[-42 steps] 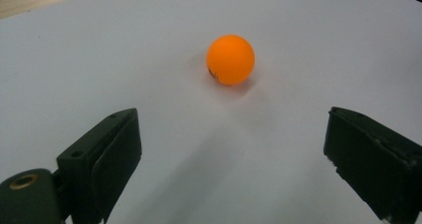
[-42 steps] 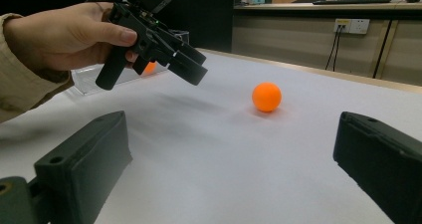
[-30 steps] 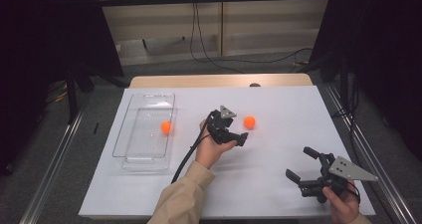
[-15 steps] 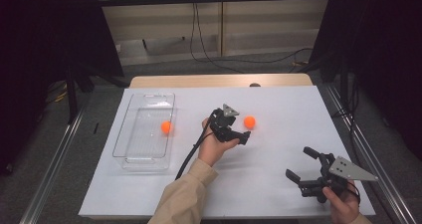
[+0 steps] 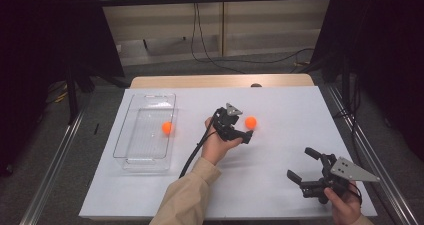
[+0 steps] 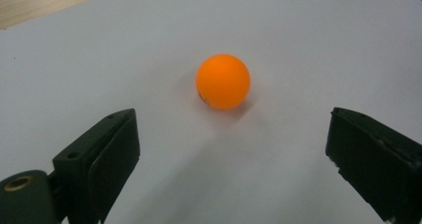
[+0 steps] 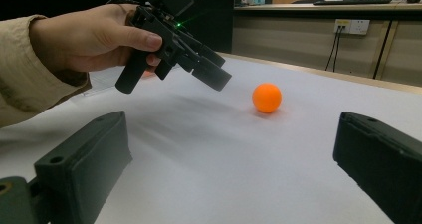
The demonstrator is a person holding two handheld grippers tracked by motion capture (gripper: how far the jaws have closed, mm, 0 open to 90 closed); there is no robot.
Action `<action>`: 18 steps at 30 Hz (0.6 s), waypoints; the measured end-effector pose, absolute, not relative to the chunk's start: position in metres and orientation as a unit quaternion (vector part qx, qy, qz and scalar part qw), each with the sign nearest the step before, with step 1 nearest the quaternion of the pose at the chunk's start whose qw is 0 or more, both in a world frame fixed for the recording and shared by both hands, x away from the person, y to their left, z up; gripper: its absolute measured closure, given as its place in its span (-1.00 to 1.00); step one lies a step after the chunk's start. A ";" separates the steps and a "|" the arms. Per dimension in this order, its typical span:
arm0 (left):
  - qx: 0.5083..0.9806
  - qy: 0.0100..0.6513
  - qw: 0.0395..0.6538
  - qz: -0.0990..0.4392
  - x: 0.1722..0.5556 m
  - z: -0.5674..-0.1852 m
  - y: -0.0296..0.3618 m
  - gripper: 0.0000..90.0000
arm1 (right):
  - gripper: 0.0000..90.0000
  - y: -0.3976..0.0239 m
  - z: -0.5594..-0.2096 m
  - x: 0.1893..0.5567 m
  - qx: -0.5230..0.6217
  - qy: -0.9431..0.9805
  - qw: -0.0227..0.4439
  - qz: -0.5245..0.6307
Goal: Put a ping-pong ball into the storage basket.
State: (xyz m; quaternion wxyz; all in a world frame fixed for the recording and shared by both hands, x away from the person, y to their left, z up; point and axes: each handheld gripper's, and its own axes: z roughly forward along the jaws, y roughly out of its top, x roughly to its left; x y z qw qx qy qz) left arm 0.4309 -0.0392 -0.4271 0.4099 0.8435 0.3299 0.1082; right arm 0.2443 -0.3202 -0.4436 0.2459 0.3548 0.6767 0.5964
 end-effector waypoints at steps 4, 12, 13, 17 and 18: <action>0.842 0.329 0.413 0.112 0.432 -0.427 -0.042 -0.85 | -0.98 -0.320 -0.444 0.244 0.354 0.677 0.246 0.596; 0.845 0.322 0.411 0.114 0.435 -0.431 -0.048 -0.84 | -0.98 -0.320 -0.444 0.244 0.354 0.677 0.246 0.597; 0.844 0.324 0.412 0.114 0.436 -0.432 -0.048 -0.84 | -0.98 -0.320 -0.444 0.244 0.354 0.677 0.245 0.597; 0.846 0.321 0.410 0.114 0.437 -0.433 -0.050 -0.84 | -0.98 -0.320 -0.444 0.244 0.354 0.677 0.245 0.597; 0.845 0.323 0.411 0.111 0.437 -0.433 -0.051 -0.84 | -0.98 -0.320 -0.444 0.244 0.354 0.677 0.246 0.597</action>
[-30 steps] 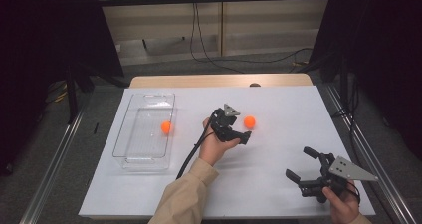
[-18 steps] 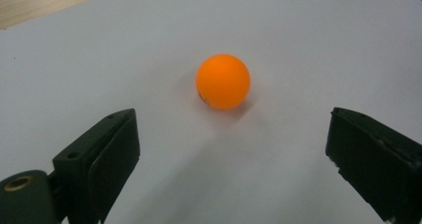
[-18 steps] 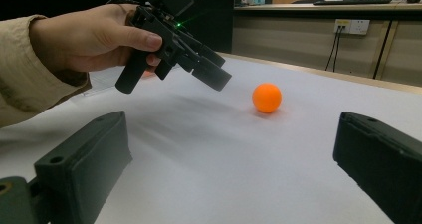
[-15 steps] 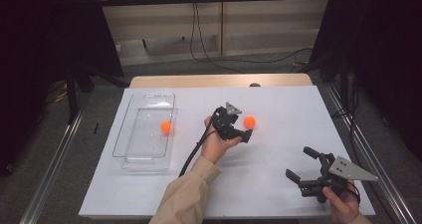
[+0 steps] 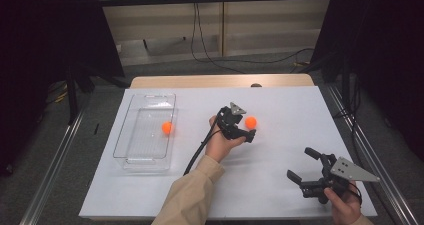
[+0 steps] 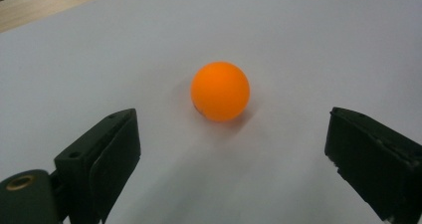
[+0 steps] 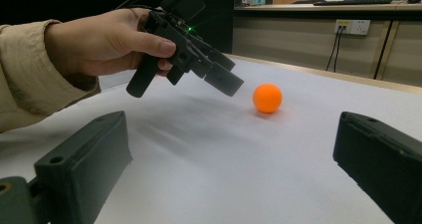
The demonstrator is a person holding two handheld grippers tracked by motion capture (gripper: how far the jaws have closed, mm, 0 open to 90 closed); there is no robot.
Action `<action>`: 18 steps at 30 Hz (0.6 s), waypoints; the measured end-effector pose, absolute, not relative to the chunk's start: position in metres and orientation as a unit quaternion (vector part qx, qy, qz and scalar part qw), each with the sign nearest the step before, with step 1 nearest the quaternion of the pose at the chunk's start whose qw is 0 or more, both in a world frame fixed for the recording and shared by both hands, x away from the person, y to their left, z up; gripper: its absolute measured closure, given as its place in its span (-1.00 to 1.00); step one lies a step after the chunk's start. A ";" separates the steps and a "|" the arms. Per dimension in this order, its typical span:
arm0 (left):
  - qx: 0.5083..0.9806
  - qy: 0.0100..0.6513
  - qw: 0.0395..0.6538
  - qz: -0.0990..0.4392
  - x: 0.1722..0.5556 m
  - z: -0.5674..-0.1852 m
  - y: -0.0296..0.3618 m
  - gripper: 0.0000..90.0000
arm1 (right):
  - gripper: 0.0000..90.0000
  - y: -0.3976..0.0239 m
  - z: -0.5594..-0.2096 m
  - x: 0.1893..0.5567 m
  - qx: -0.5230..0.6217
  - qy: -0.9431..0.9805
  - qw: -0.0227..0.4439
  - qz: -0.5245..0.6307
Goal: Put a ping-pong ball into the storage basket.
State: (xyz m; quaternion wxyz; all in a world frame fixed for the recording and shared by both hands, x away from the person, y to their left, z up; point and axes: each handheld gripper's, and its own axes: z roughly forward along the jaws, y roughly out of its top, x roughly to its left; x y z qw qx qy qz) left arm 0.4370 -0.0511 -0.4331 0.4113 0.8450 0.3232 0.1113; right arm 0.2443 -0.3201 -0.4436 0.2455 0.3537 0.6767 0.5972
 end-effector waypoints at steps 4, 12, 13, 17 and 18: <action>0.844 0.326 0.412 0.112 0.439 -0.433 -0.052 -0.84 | -0.98 -0.320 -0.444 0.244 0.354 0.677 0.245 0.597; 0.842 0.331 0.411 0.112 0.442 -0.434 -0.054 -0.83 | -0.98 -0.320 -0.443 0.244 0.354 0.677 0.246 0.597; 0.842 0.332 0.411 0.112 0.442 -0.434 -0.054 -0.83 | -0.98 -0.321 -0.444 0.244 0.354 0.677 0.246 0.597; 0.842 0.332 0.409 0.115 0.444 -0.435 -0.055 -0.83 | -0.98 -0.320 -0.444 0.244 0.354 0.676 0.246 0.597; 0.841 0.334 0.410 0.113 0.444 -0.435 -0.055 -0.83 | -0.98 -0.320 -0.444 0.244 0.354 0.677 0.246 0.597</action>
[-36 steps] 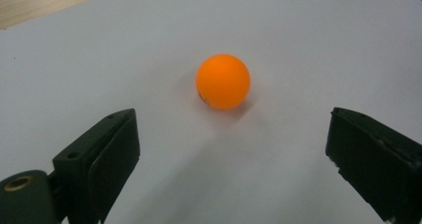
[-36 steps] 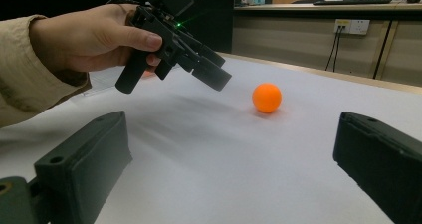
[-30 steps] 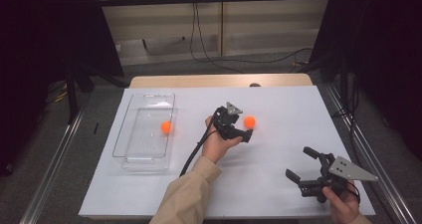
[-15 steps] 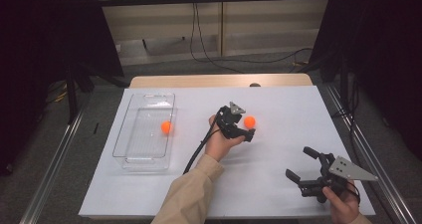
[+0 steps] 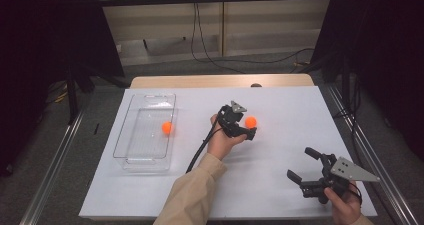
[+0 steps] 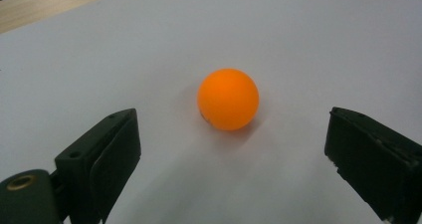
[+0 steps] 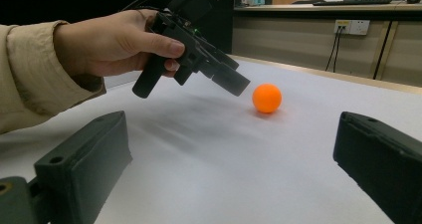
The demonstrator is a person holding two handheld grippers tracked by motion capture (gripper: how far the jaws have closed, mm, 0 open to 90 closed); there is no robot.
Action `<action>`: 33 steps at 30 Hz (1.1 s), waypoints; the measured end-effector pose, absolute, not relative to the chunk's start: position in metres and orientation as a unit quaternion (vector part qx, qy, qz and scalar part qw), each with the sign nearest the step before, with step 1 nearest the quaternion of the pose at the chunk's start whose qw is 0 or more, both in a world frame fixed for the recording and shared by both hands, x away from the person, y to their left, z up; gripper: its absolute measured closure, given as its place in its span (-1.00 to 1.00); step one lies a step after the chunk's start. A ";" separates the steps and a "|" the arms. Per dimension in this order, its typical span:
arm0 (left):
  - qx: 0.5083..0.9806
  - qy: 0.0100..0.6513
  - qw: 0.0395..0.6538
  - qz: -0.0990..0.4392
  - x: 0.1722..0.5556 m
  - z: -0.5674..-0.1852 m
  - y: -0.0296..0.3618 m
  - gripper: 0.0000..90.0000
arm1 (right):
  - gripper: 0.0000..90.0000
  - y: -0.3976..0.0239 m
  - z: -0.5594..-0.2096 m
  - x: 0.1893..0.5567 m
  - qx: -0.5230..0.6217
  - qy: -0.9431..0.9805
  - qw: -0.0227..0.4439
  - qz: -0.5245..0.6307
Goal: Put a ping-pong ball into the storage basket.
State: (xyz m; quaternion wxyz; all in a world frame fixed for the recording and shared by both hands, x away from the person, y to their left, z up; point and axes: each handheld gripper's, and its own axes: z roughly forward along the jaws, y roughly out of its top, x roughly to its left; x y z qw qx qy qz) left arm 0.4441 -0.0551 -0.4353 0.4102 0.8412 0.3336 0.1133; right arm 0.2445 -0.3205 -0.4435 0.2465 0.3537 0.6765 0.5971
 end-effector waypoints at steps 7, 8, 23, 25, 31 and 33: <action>0.841 0.333 0.410 0.116 0.447 -0.436 -0.057 -0.83 | -0.98 -0.320 -0.444 0.244 0.354 0.676 0.246 0.597; 0.840 0.334 0.410 0.116 0.448 -0.436 -0.058 -0.83 | -0.98 -0.320 -0.444 0.244 0.354 0.676 0.246 0.597; 0.838 0.340 0.410 0.117 0.455 -0.444 -0.063 -0.81 | -0.98 -0.321 -0.444 0.245 0.354 0.676 0.246 0.597; 0.838 0.341 0.409 0.116 0.456 -0.445 -0.063 -0.80 | -0.98 -0.321 -0.444 0.245 0.354 0.676 0.245 0.598; 0.836 0.345 0.411 0.114 0.459 -0.448 -0.063 -0.78 | -0.98 -0.321 -0.444 0.245 0.354 0.676 0.245 0.598; 0.837 0.343 0.409 0.115 0.459 -0.449 -0.064 -0.77 | -0.98 -0.321 -0.444 0.245 0.354 0.677 0.245 0.597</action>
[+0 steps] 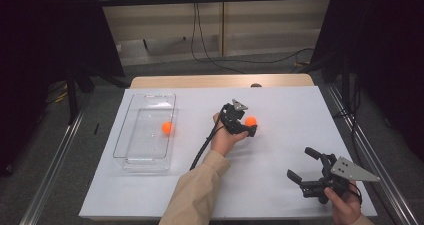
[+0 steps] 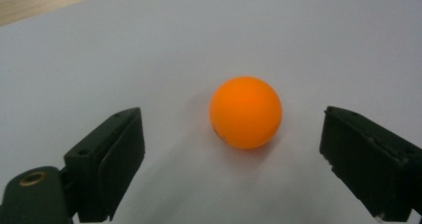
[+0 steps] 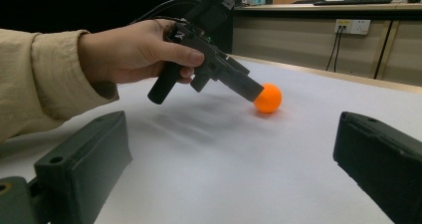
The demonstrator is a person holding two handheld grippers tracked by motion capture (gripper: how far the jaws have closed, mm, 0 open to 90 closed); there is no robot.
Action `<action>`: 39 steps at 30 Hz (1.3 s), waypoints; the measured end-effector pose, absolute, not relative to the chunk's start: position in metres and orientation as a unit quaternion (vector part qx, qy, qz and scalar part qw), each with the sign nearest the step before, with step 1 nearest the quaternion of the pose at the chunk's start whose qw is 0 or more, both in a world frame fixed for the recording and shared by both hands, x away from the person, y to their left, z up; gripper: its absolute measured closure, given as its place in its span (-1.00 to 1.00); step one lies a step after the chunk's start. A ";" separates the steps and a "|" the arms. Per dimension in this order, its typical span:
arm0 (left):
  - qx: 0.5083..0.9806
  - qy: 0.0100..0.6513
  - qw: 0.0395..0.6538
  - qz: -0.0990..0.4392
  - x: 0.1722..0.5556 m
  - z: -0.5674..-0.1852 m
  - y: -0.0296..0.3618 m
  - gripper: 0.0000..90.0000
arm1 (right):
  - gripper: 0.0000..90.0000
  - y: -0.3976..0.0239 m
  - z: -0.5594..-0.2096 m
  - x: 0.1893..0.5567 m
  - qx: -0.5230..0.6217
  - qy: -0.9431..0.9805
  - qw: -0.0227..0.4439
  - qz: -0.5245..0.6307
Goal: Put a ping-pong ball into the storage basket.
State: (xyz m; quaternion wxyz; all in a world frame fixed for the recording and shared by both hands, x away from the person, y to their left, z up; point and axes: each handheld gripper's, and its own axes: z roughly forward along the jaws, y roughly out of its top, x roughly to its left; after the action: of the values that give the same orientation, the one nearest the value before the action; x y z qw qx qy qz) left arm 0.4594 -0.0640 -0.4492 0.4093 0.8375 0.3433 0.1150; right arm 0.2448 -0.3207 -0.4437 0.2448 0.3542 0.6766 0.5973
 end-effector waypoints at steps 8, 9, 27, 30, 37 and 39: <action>0.837 0.343 0.411 0.114 0.463 -0.451 -0.067 -0.67 | -0.98 -0.321 -0.443 0.245 0.354 0.676 0.245 0.598; 0.836 0.344 0.412 0.112 0.463 -0.451 -0.067 -0.65 | -0.98 -0.321 -0.444 0.245 0.354 0.676 0.245 0.598; 0.841 0.345 0.405 0.102 0.469 -0.460 -0.073 -0.27 | -0.98 -0.321 -0.443 0.245 0.354 0.676 0.246 0.598; 0.840 0.346 0.406 0.103 0.470 -0.461 -0.074 -0.22 | -0.98 -0.321 -0.443 0.245 0.354 0.676 0.246 0.598; 0.840 0.341 0.408 0.101 0.471 -0.462 -0.078 -0.13 | -0.98 -0.322 -0.443 0.245 0.355 0.675 0.245 0.599; 0.843 0.340 0.405 0.101 0.472 -0.463 -0.079 -0.09 | -0.98 -0.322 -0.443 0.245 0.355 0.675 0.245 0.599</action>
State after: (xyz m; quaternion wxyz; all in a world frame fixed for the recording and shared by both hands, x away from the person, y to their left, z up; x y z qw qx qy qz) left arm 0.4718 -0.0790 -0.4629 0.4051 0.8429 0.3396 0.1006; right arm 0.2445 -0.3218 -0.4434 0.2451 0.3545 0.6747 0.5991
